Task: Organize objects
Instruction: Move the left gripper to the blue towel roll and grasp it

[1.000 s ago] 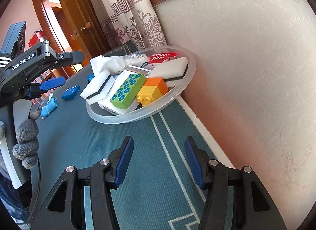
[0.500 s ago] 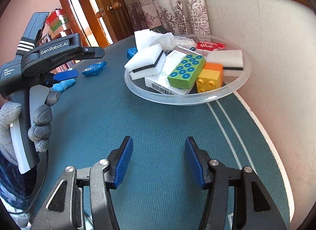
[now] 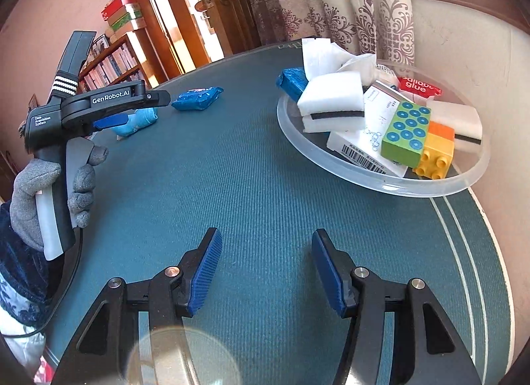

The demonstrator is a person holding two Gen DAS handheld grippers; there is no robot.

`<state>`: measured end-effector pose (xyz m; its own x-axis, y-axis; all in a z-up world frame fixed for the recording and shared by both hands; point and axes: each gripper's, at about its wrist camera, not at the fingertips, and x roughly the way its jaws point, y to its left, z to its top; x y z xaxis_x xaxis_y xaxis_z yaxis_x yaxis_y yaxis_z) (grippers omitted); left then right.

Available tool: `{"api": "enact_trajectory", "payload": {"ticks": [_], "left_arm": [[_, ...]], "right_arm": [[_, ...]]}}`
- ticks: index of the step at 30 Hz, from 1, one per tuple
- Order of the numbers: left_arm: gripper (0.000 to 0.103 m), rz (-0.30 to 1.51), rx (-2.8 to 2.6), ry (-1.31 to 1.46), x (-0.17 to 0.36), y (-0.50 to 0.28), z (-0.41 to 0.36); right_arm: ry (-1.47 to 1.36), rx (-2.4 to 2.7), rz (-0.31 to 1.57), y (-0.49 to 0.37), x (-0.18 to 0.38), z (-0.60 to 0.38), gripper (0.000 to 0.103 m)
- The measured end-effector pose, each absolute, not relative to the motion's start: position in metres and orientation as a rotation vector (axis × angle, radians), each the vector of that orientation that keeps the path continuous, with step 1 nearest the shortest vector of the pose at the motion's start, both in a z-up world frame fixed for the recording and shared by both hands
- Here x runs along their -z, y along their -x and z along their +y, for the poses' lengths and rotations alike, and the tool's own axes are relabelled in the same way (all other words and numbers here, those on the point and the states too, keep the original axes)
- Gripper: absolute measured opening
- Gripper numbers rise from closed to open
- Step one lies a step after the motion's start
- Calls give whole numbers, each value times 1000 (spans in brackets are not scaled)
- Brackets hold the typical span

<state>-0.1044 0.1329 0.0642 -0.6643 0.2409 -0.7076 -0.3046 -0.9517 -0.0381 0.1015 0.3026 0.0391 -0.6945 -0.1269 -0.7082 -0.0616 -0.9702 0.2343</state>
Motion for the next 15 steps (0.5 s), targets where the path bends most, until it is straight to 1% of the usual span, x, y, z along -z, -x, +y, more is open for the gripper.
{"api": "enact_trajectory", "payload": {"ticks": [9, 15], "left_arm": [[103, 267, -2748, 1046, -59, 140, 87], [103, 247, -2798, 1077, -55, 170, 56]], "right_arm": [[-1232, 2801, -349, -87, -35, 284, 58], [-1235, 2806, -334, -83, -34, 280, 59]]}}
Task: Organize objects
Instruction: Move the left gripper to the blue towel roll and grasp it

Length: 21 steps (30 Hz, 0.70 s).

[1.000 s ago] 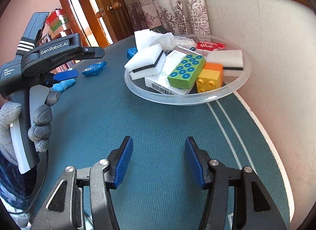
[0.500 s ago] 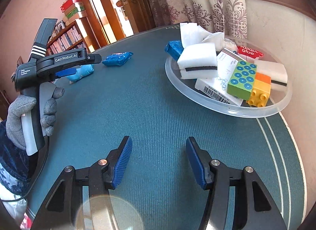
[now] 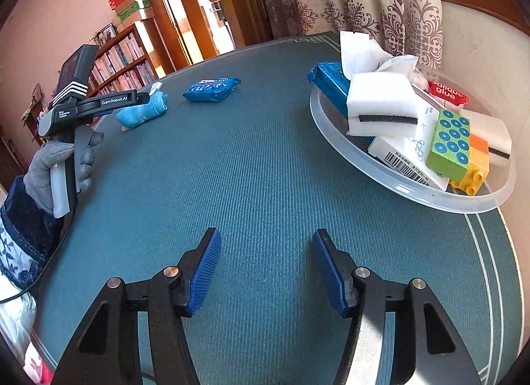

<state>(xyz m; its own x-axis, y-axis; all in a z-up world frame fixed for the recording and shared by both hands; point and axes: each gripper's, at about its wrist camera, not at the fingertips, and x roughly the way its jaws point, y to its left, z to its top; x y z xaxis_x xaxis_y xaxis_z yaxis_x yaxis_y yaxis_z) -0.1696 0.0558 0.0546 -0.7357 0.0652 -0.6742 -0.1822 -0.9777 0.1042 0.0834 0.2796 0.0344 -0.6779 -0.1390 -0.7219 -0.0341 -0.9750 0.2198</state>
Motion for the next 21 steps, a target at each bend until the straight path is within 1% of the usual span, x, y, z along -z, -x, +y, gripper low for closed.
{"api": "enact_trajectory", "payload": {"ticks": [5, 11, 13, 16, 21], "left_arm": [[103, 164, -2791, 1135, -48, 191, 35], [103, -77, -2702, 1224, -37, 200, 16], [103, -126, -2668, 1236, -35, 199, 16], [103, -132, -2634, 1248, -34, 194, 23], [103, -84, -2600, 1227, -37, 177, 44]], "right_arm": [[-1234, 2811, -338, -81, -35, 279, 60], [-1229, 2824, -319, -77, -34, 274, 62], [-1225, 2826, -320, -77, -34, 273, 62], [-1220, 2830, -308, -76, -34, 272, 63], [-1213, 2828, -321, -76, -34, 273, 63]]}}
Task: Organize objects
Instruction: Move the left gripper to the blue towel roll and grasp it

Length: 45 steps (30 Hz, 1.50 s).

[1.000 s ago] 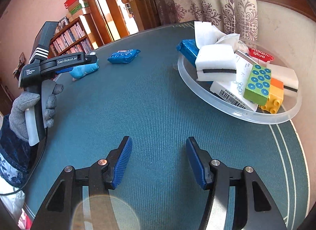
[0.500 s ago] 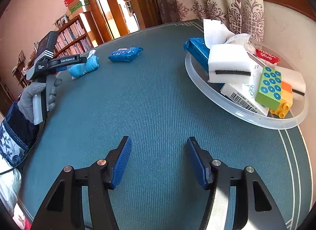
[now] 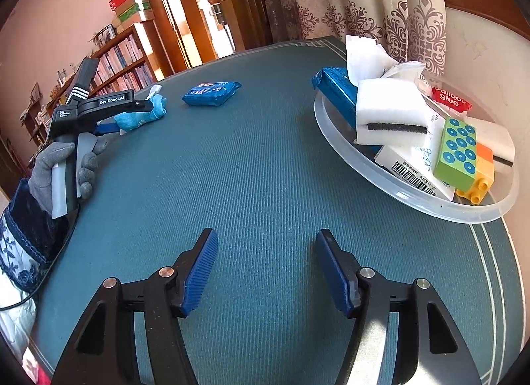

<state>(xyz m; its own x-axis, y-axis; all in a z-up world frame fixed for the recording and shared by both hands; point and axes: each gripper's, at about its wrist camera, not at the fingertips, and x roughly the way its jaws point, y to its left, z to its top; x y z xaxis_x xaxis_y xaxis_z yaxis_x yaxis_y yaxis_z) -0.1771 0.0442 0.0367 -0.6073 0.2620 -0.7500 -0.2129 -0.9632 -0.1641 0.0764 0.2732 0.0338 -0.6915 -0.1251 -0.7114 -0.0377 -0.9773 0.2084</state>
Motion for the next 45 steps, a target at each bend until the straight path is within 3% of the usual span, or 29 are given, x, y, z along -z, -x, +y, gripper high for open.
{"api": "enact_trajectory", "payload": {"ticks": [17, 23, 32, 36, 41, 43, 45], "left_arm": [[103, 136, -2645, 1169, -45, 151, 49], [103, 120, -2693, 1154, -47, 165, 40], [102, 236, -2696, 1159, -35, 192, 63], [80, 255, -2650, 1260, -23, 203, 67], [64, 205, -2627, 1235, -25, 199, 65], [48, 198, -2631, 1223, -26, 195, 65], [39, 181, -2645, 1224, -27, 193, 63]], "right_arm": [[-1199, 2823, -337, -76, -33, 277, 63], [-1204, 2816, -329, -71, -34, 274, 63], [-1201, 2794, -267, -50, -39, 258, 63], [-1192, 2784, -253, -36, -43, 253, 63], [-1176, 2779, -223, -18, -48, 245, 63], [-1169, 2779, -200, -10, -51, 241, 63], [-1155, 2778, -166, 0, -53, 235, 63]]}}
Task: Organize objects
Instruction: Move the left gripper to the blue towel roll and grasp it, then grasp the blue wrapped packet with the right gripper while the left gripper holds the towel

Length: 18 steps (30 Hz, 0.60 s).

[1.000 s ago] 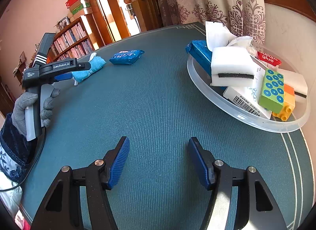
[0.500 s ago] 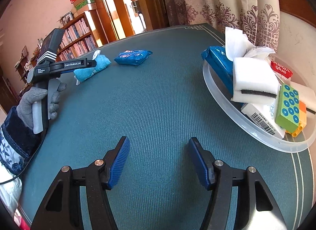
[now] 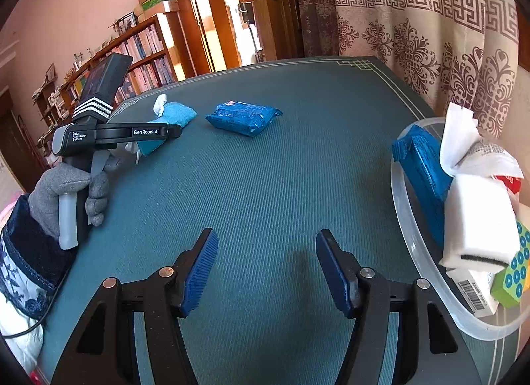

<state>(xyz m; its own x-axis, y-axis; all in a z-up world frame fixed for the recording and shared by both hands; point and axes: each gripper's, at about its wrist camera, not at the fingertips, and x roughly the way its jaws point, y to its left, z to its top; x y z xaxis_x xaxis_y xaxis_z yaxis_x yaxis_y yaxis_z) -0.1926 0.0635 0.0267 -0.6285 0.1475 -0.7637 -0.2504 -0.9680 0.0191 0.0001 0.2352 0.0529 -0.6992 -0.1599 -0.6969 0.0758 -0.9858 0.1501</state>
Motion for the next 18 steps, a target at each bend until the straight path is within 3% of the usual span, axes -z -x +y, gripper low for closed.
{"api": "enact_trajectory", "payload": {"ticks": [9, 18], "left_arm": [[39, 0, -2697, 1176, -40, 172, 46], [39, -41, -2707, 1168, -41, 170, 45]], "right_arm": [[-1126, 2766, -82, 68, -66, 212, 63], [-1151, 2752, -176, 150, -73, 207, 63]]}}
